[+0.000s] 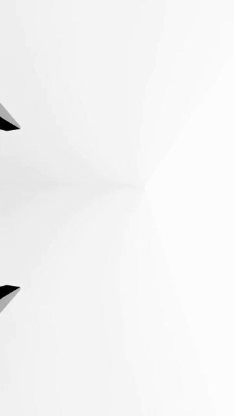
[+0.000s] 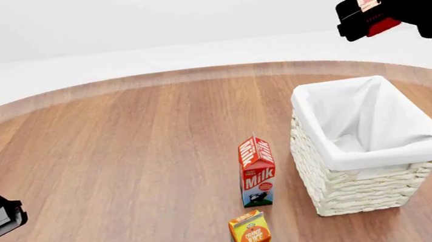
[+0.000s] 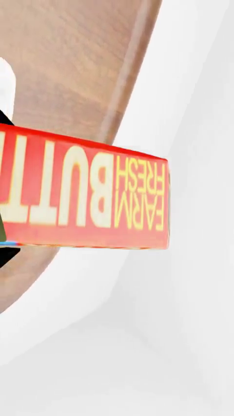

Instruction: Pick up the cream cheese box and the butter, and put them in the basket.

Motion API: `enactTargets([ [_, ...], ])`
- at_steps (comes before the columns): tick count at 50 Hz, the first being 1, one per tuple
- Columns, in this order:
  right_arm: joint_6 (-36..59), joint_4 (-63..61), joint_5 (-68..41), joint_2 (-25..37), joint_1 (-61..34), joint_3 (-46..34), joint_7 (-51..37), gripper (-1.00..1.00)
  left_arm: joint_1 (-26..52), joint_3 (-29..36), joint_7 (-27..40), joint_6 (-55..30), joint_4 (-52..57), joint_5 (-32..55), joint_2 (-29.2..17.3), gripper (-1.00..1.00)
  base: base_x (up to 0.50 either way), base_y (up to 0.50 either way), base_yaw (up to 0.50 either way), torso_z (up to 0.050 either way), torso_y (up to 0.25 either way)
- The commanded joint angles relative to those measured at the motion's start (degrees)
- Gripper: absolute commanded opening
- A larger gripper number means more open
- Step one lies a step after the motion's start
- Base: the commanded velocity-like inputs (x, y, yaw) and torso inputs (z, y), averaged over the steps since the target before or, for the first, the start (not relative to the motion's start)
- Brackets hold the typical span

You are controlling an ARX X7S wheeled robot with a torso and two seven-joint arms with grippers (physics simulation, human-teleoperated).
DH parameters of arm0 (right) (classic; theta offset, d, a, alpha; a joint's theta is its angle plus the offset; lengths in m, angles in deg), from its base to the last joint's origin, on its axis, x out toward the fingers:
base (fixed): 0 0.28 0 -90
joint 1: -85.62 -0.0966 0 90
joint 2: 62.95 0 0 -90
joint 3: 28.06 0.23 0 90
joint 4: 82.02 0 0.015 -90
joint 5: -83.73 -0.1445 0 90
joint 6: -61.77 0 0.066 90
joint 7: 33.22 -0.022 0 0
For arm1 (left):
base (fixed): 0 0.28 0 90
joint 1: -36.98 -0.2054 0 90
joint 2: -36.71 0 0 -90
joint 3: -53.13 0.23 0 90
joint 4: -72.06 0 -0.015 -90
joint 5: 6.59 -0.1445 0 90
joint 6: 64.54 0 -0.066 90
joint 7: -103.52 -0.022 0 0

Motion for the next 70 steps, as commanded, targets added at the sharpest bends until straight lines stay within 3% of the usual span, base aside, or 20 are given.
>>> enactTargets([
  [1, 2.29, -7.45, 4.47, 1.98, 2.4, -0.97, 2.34, -1.0, -0.08, -1.63, -0.86, 0.03, -0.06, -0.49, 0.83, 1.0, 0.0, 0.0, 0.0, 0.0, 0.0],
  [33, 3.39, -13.58, 0.39, 9.92, 10.71, 0.18, -1.02, -1.0, 0.03, -0.93, -0.8, -0.08, 0.12, -1.12, 0.8, 1.0, 0.0, 0.0, 0.0, 0.001, 0.002],
  [70, 1.66, -15.01, -0.56, 11.29, 16.55, -0.12, -1.88, -1.0, 0.21, -0.47, -0.85, -0.14, -0.17, -1.12, 0.71, 1.0, 0.0, 0.0, 0.0, 0.0, 0.001],
])
